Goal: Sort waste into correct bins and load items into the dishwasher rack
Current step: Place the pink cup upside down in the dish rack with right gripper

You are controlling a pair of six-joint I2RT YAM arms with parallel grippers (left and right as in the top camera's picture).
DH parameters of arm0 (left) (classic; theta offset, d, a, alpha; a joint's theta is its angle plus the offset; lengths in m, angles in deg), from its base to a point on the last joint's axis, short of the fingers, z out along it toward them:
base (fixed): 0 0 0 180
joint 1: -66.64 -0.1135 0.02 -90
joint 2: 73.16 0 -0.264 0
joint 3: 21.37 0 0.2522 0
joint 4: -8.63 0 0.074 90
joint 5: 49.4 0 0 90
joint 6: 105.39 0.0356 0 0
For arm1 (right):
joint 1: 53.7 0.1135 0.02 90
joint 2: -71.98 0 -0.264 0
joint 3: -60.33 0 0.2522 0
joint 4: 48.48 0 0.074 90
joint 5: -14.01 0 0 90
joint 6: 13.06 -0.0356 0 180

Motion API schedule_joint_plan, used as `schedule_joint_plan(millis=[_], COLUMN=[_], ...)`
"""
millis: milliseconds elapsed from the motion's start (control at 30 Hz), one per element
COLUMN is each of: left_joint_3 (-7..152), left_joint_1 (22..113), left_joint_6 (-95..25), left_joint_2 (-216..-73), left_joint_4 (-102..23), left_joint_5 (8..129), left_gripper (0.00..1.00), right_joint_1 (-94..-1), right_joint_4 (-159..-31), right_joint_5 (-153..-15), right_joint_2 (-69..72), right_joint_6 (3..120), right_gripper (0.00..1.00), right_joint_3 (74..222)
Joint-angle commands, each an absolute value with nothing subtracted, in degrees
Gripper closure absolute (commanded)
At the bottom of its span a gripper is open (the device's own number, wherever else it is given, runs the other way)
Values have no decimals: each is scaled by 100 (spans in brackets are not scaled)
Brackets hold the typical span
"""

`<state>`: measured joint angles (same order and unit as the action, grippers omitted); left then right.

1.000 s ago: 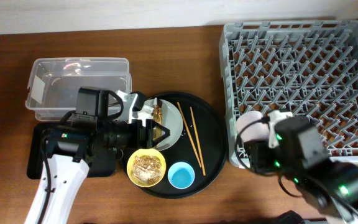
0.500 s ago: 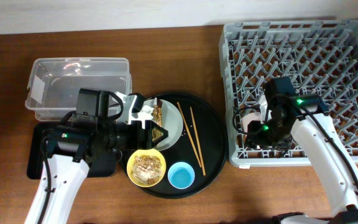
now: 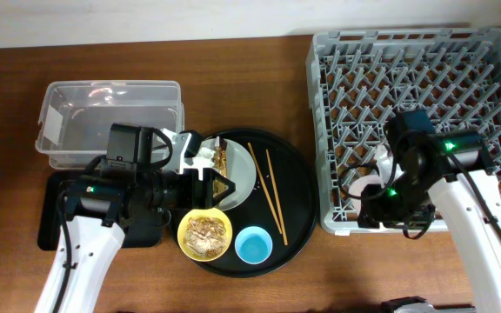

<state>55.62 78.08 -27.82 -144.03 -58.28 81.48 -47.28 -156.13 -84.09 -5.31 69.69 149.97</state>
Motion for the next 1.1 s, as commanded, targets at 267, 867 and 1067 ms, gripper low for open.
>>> schedule_joint_plan(millis=[267,867,1067], left_joint_3=[5614,5614,5614], left_joint_1=[7788,7825,7825], left_joint_6=[-2725,-2725,-2727], left_joint_2=[-14353,-14353,-14353], left_joint_4=[-5841,-5972,-5974], left_joint_5=[8124,8124,8126], left_gripper=[23,23,23], right_joint_1=[-4735,-4746,-4746], right_joint_4=[-15250,-14632,-13967], right_joint_5=[-8439,-8507,-8442], right_joint_2=[-791,-1572,-1572], right_joint_6=[7094,6683,6567], right_gripper=[64,53,43], right_joint_3=[14361,15089,15089])
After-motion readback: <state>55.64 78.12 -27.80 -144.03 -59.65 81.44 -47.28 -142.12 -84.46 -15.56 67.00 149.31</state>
